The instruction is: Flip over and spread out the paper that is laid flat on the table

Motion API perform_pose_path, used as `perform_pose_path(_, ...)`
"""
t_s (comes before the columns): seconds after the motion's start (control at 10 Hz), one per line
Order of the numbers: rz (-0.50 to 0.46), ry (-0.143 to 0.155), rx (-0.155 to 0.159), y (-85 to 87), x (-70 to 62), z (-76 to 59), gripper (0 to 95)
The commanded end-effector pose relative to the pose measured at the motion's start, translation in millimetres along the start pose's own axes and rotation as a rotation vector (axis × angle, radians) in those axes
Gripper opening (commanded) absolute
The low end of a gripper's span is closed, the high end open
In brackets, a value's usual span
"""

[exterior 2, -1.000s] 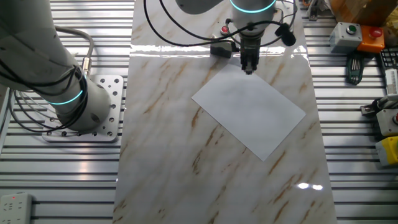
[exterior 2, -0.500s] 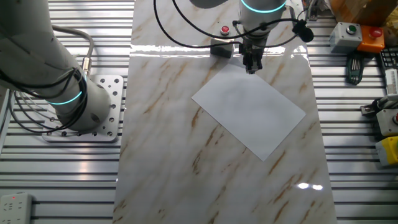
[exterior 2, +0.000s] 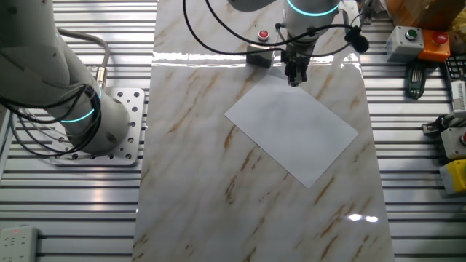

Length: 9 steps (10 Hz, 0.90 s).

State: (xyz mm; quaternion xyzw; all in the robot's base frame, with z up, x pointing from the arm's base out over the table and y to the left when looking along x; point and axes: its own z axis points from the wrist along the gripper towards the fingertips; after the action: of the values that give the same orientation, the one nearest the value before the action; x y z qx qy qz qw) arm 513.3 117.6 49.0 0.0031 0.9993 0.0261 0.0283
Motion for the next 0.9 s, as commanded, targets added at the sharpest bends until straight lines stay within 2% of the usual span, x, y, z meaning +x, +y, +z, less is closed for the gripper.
perform_pose_path(0.1,0.054,0.001,-0.003,-0.1,-0.2,-0.8,19.0)
perform_pose_path(0.3,0.077,-0.001,-0.005,0.5,-0.5,-0.6,19.0)
perform_pose_path(0.5,0.105,0.001,-0.024,1.7,0.4,0.8,19.0)
perform_pose_path(0.9,0.161,-0.001,-0.035,17.6,0.6,5.9,19.0)
